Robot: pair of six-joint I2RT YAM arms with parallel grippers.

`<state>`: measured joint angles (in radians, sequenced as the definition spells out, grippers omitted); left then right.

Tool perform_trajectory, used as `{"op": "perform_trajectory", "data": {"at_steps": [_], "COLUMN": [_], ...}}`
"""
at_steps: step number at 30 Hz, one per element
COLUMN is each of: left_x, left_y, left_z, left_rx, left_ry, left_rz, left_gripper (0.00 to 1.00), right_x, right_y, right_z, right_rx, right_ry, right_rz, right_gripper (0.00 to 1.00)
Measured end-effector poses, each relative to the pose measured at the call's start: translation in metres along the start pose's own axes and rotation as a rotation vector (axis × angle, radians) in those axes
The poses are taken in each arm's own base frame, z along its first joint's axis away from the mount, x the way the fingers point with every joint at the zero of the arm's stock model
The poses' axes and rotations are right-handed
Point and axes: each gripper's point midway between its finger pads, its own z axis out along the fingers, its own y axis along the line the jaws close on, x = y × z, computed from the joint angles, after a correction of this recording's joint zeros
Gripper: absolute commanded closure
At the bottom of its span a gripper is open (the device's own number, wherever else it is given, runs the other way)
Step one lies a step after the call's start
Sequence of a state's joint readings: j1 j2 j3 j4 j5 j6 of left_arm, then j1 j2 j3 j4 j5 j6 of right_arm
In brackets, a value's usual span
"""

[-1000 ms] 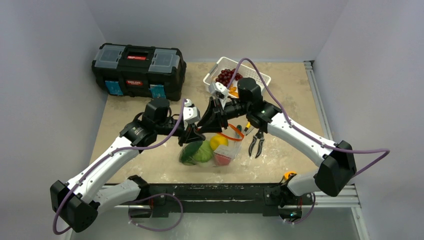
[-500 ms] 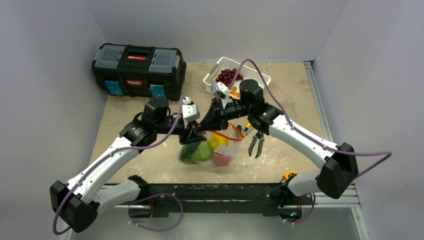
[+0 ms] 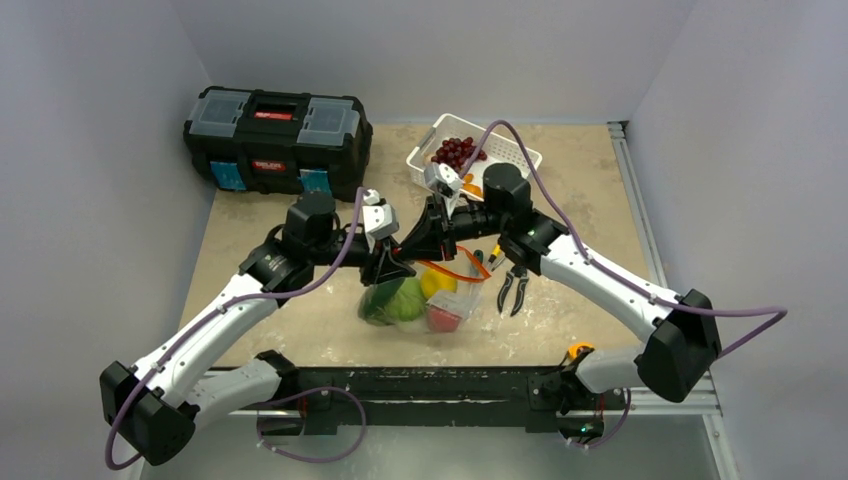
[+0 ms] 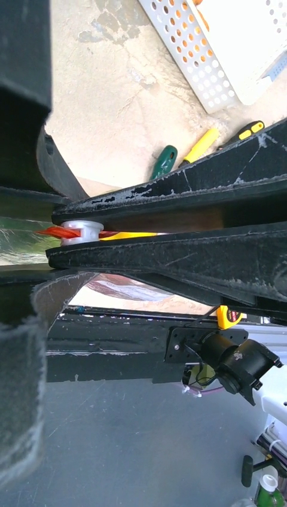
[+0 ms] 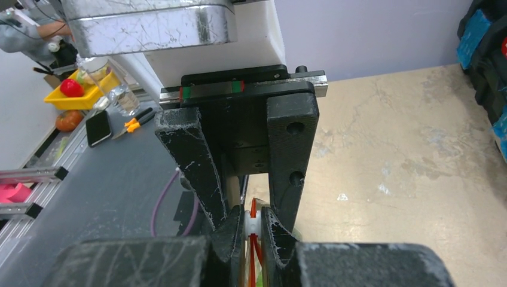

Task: Place the food in the zip-top bag and seal the zipper

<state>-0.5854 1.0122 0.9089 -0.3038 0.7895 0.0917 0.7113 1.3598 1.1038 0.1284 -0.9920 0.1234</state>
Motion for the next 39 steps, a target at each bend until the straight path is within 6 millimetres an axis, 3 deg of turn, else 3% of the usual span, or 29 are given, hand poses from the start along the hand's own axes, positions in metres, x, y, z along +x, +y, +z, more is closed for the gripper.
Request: {"op": "perform_trajectory", "data": {"at_steps": [7,11,14,18,20,24,31,34,37,39], "left_x": [-0.008,-0.004,-0.006,-0.004,0.001,0.008,0.002,-0.004,-0.009,-0.008], "left_y": [0.004,0.012,0.012,0.012,0.013,0.008,-0.001,-0.004,-0.007,-0.009], "left_z": [-0.005,-0.021,-0.018,-0.004,0.004,0.01,0.012,0.013,0.014,0.015], "left_rx": [-0.088,-0.181,-0.164,-0.086,-0.05,0.005,0.055,0.074,0.097,0.115], "left_ry": [-0.073,-0.092,-0.089,-0.04,-0.012,0.008,-0.015,-0.036,-0.056,-0.054], "left_rz": [0.086,0.096,0.104,0.053,0.016,-0.044,-0.089,-0.095,-0.105,-0.112], "left_gripper": [1.0,1.0,1.0,0.72,0.66,0.6,0.55,0.6,0.9,0.98], "right_x": [-0.005,-0.008,-0.012,-0.007,-0.006,-0.006,-0.009,-0.01,-0.01,-0.01], "right_y": [0.001,-0.001,-0.003,-0.005,-0.007,-0.005,0.001,0.003,0.005,0.004], "right_z": [-0.005,-0.022,-0.026,-0.022,-0.02,-0.019,-0.015,-0.014,-0.011,-0.012], "right_rx": [0.045,0.091,0.102,0.092,0.089,0.073,0.054,0.046,0.04,0.045], "right_ry": [-0.035,-0.057,-0.069,-0.063,-0.061,-0.062,-0.073,-0.076,-0.075,-0.076], "right_rz": [-0.041,-0.037,-0.029,0.014,0.031,0.045,0.039,0.037,0.034,0.035], "right_gripper": [1.0,1.0,1.0,1.0,1.0,1.0,1.0,1.0,1.0,1.0]}}
